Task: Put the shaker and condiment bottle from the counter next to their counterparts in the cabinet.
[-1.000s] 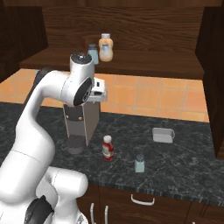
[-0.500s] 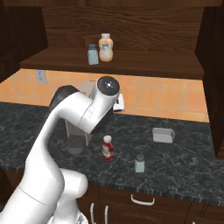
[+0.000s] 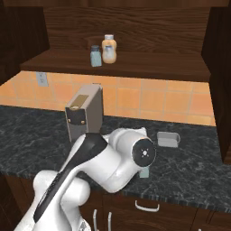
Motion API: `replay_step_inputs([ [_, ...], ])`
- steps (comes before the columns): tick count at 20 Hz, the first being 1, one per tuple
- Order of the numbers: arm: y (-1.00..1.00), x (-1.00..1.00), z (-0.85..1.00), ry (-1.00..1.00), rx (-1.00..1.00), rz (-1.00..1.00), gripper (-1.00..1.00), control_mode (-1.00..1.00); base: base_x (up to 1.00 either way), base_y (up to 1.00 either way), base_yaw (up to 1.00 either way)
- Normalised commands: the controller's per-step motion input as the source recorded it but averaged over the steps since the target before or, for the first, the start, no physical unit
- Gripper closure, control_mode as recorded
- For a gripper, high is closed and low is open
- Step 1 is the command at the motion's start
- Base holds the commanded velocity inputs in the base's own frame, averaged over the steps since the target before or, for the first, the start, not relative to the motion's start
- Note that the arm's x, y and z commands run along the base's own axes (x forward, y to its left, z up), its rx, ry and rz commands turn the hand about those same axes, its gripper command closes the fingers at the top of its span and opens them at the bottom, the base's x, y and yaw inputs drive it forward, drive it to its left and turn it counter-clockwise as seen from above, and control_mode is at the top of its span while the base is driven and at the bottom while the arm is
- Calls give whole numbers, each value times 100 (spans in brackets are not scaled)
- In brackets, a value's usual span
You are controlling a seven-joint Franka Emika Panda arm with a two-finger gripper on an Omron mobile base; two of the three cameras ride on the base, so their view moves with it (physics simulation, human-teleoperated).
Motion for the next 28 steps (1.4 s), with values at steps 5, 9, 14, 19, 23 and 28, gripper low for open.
replay_step_inputs([
  [5, -41, -49, -23, -35, 7, 0, -100, -100, 0, 0, 0],
  [9, -18, -5, -35, -12, 2, 8, -100, -100, 0, 0, 0],
  [14, -47, 0, -57, 0, 1, 10, -100, -100, 0, 0, 0],
  [19, -30, 0, -13, 0, 0, 11, -100, -100, 0, 0, 0],
  [23, -4, 8, -23, 0, 0, 9, -100, -100, 0, 0, 0],
  [28, 0, 16, -56, 6, -2, 19, -100, -100, 0, 0, 0],
])
